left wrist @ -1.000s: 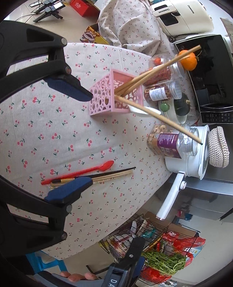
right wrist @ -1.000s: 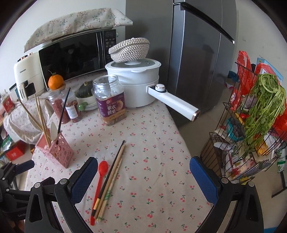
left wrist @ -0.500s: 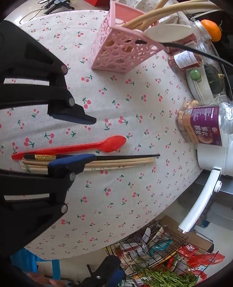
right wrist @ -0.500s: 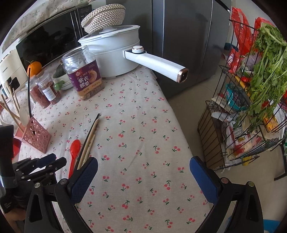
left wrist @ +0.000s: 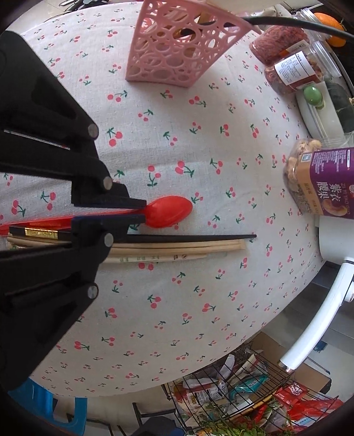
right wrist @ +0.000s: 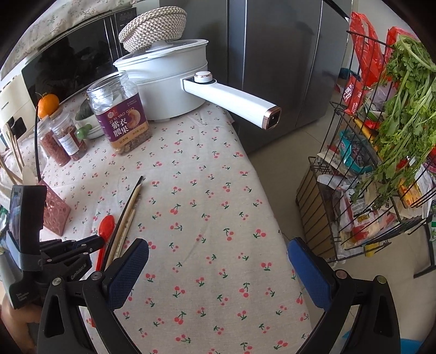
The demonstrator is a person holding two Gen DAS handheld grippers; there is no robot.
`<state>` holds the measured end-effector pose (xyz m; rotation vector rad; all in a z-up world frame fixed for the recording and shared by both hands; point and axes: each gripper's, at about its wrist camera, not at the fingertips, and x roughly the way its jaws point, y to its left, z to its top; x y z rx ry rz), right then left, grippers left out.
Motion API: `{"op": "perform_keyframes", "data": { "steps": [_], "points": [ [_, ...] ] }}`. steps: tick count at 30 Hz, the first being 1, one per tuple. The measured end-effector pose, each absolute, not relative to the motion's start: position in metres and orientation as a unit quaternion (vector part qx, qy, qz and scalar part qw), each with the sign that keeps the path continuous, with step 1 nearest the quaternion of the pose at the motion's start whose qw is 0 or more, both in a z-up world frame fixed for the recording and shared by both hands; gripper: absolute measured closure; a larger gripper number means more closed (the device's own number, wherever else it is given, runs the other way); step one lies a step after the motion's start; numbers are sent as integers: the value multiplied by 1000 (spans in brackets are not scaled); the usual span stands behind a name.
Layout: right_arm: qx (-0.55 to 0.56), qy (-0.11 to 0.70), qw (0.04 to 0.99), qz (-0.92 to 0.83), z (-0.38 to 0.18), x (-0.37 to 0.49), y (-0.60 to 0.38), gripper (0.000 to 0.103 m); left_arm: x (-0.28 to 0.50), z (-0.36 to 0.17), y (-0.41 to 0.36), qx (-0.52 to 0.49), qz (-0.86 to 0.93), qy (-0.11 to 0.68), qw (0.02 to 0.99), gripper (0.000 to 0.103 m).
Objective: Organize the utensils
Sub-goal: 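Close the left tool around the red spoon's handle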
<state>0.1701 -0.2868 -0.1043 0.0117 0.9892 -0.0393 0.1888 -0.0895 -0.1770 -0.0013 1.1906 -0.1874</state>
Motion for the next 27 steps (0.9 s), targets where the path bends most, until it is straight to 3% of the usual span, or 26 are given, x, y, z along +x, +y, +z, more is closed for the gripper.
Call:
{"op": "perform_keyframes", "data": {
  "steps": [15, 19, 20, 22, 23, 27],
  "points": [
    [5, 432, 901, -25, -86, 160, -270, 0, 131, -89, -73, 44, -149, 441, 884, 103],
    [22, 440, 898, -21, -87, 160, -267, 0, 131, -91, -61, 23, -176, 459, 870, 102],
    [26, 443, 896, -20, -88, 160, -267, 0, 134, -97, -60, 18, -169, 469, 867, 99],
    [35, 449, 893, -19, -91, 159, -266, 0, 143, -110, -60, 1, -164, 487, 858, 70],
    [38, 453, 890, -18, -93, 159, -266, 0, 146, -116, -62, -8, -159, 493, 855, 64],
    [47, 468, 883, -10, -100, 160, -268, 0, 169, -142, -71, -13, -138, 523, 841, 61]
  ]
}}
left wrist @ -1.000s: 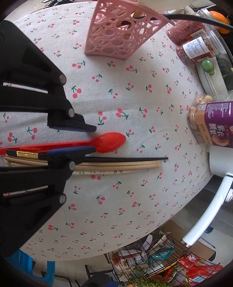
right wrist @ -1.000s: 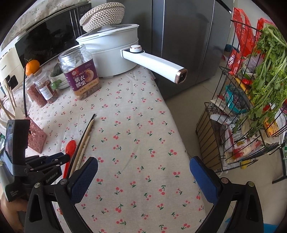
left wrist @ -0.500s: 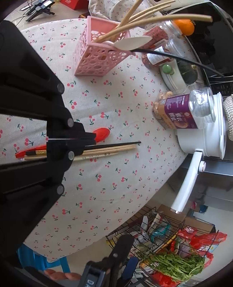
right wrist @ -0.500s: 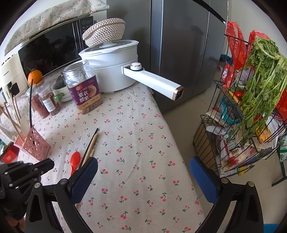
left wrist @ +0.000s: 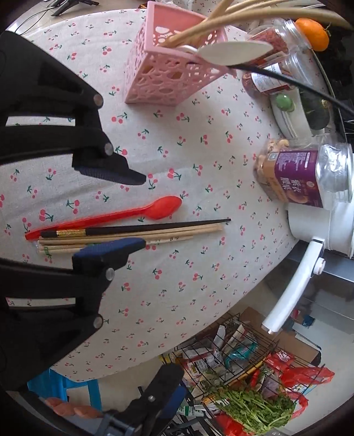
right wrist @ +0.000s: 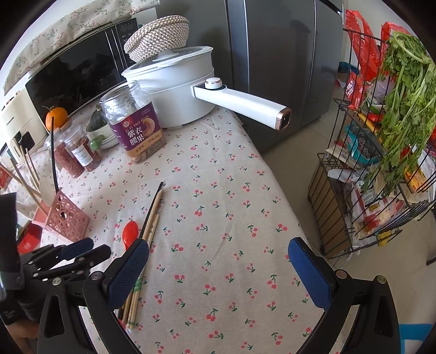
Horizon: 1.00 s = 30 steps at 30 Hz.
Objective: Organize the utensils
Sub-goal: 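Close the left tool around the red spoon's handle, then lift the red spoon with the left tool while the right tool grasps the black chopstick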
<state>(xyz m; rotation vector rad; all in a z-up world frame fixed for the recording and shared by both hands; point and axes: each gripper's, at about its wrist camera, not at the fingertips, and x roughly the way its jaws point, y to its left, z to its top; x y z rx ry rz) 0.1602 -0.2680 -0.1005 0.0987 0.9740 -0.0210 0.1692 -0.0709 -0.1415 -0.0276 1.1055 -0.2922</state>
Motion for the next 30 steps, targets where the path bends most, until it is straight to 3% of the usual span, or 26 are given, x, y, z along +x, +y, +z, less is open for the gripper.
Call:
{"op": "perform_keyframes", "data": {
  "steps": [3, 11, 12, 13, 18, 30],
  "points": [
    [44, 468, 882, -13, -103, 162, -271, 0, 185, -159, -81, 6, -123, 549, 827, 62],
    [15, 463, 886, -7, -104, 170, -269, 0, 208, -180, -88, -18, -130, 581, 803, 77],
    [14, 464, 886, -5, -104, 171, -268, 0, 208, -180, -89, -13, -129, 577, 806, 81],
    [13, 464, 886, -3, -105, 171, -267, 0, 208, -180, -91, -6, -132, 577, 806, 95],
    [19, 465, 885, 2, -105, 172, -266, 0, 195, -163, -91, 23, -135, 538, 832, 98],
    [67, 489, 870, 9, -114, 179, -250, 3, 107, -52, -47, 67, -167, 366, 913, 98]
  ]
}}
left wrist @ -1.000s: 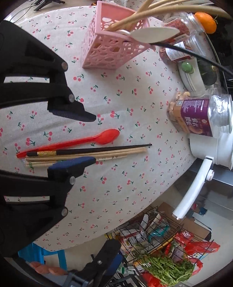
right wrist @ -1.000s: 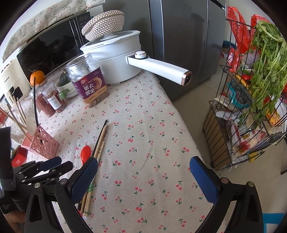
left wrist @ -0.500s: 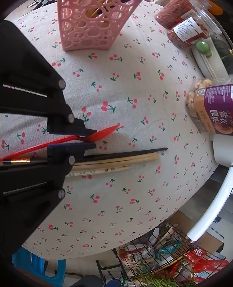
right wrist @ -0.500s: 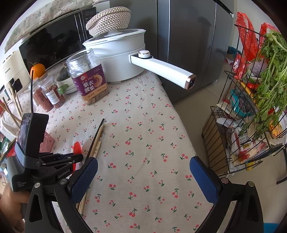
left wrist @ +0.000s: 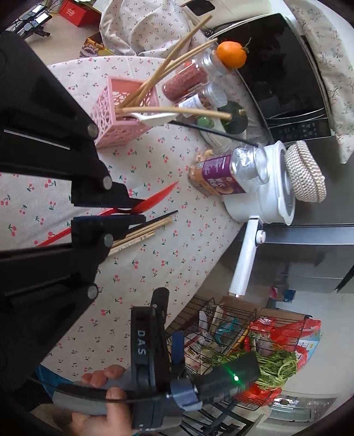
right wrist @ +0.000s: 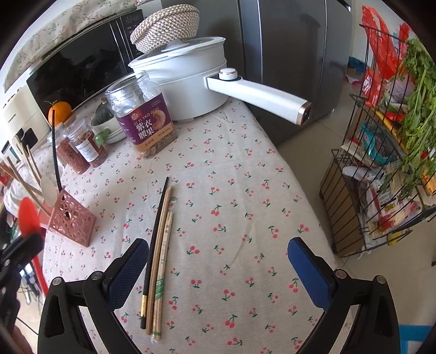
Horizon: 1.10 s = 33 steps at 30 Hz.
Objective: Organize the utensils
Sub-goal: 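Lift the red spoon with the left tool while the right tool grasps the black chopstick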
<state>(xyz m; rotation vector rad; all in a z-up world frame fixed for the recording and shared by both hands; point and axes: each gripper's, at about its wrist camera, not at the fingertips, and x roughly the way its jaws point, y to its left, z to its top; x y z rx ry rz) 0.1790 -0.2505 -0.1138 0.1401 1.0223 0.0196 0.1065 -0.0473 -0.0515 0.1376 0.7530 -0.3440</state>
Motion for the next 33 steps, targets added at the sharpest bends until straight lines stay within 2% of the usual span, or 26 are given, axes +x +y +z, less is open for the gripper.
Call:
{"op": "perform_keyframes", "data": {
  "steps": [1, 4, 6, 7, 8, 11, 19, 26, 33],
  "points": [
    [80, 495, 865, 13, -117, 181, -249, 5, 103, -47, -41, 64, -166, 355, 918, 98],
    [97, 509, 855, 18, -129, 187, -242, 24, 88, -35, -22, 64, -157, 324, 931, 98],
    [101, 515, 851, 26, -136, 193, -234, 46, 79, -31, -8, 61, -148, 298, 941, 98],
    [102, 517, 849, 34, -140, 196, -230, 52, 73, -29, -2, 57, -141, 284, 947, 98],
    [103, 521, 846, 42, -144, 199, -225, 65, 73, -28, 3, 51, -136, 278, 950, 98],
    [88, 527, 843, 63, -154, 210, -206, 83, 74, -21, 17, 26, -130, 275, 952, 98],
    [101, 532, 836, 85, -179, 243, -171, 88, 80, -23, 43, 7, -120, 271, 955, 98],
    [81, 556, 825, 60, -201, 262, -157, 88, 84, -30, 56, -3, -112, 281, 953, 98],
    [14, 559, 828, 31, -207, 273, -139, 91, 85, -31, 60, -3, -104, 284, 953, 98]
  ]
}}
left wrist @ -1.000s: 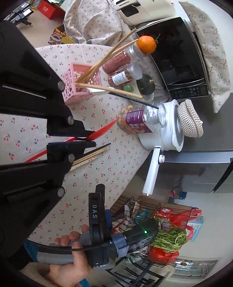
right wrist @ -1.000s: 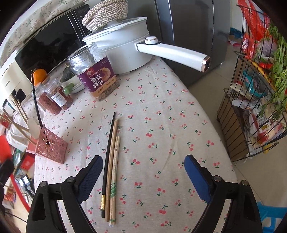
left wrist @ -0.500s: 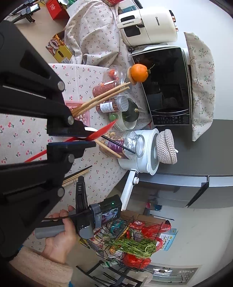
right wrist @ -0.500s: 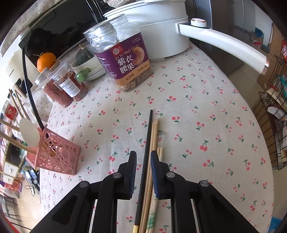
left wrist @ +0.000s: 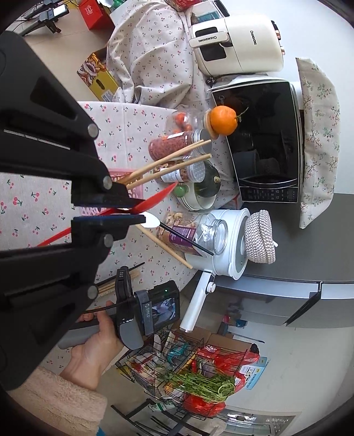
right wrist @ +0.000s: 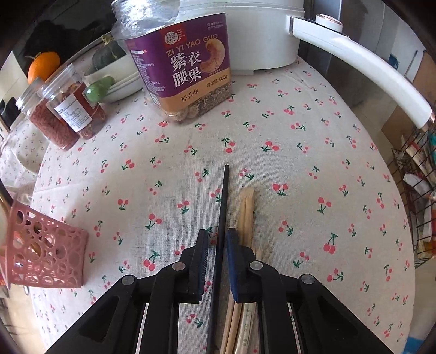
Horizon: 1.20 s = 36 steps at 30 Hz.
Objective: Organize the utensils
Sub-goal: 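Lift the red spoon with the left tool while the right tool grasps the black chopstick, then drop the red spoon into the basket with the left tool while the right tool holds the black chopstick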
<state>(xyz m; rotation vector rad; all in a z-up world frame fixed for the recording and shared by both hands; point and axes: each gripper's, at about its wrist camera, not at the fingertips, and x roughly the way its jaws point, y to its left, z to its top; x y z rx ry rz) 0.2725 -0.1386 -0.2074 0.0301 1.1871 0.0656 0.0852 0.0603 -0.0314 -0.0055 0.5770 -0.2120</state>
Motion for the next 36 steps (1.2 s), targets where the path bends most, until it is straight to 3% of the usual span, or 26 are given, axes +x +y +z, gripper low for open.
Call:
{"op": "perform_keyframes", "data": {
  "steps": [8, 22, 36],
  "points": [
    [-15, 538, 842, 17, -199, 256, -130, 98, 86, -34, 67, 11, -75, 260, 963, 98],
    [2, 386, 921, 46, -76, 168, -142, 98, 101, -35, 83, -69, -6, 237, 969, 98],
    [7, 292, 950, 115, -12, 122, -122, 98, 104, -20, 92, -61, 29, 177, 982, 98]
  ]
}}
